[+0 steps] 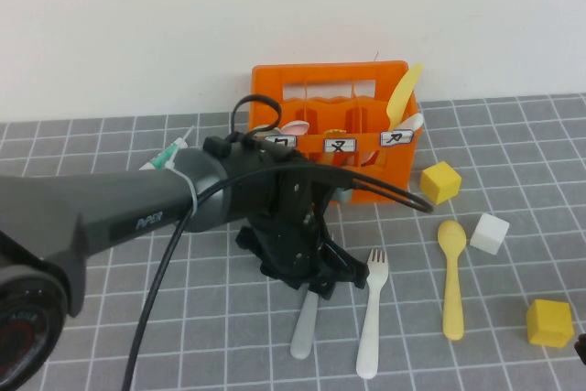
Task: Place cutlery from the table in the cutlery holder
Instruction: Pick up the fork
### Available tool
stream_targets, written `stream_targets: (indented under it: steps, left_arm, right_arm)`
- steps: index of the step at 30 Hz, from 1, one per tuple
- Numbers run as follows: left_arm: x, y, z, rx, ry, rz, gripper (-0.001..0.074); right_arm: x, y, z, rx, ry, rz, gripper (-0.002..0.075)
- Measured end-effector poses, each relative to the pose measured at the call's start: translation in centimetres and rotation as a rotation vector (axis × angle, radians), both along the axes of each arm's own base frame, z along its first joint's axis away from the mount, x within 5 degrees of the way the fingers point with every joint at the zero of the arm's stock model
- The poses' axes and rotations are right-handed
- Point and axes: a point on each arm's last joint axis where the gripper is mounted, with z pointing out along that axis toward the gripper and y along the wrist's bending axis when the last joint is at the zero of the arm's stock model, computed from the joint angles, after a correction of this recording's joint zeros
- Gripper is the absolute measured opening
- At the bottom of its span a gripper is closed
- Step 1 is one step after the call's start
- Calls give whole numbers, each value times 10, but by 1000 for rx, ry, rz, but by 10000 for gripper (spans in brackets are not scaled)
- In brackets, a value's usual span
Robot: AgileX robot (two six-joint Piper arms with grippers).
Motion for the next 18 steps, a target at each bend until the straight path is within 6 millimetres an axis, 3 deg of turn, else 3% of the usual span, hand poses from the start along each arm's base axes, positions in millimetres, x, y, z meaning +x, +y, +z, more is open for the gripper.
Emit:
stream_targets:
  steps: [5, 11, 18]
  left_arm:
    - [2, 0, -4, 18, 1, -5, 302]
    - [4, 2, -5, 52, -17, -30, 100]
    - [4, 2, -4, 60, -20, -34, 101]
  right_arm:
    - [0, 0, 0, 0, 0, 0, -3]
    - [0, 0, 0, 0, 0, 0, -3]
    - [0, 0, 0, -1, -1, 1, -3]
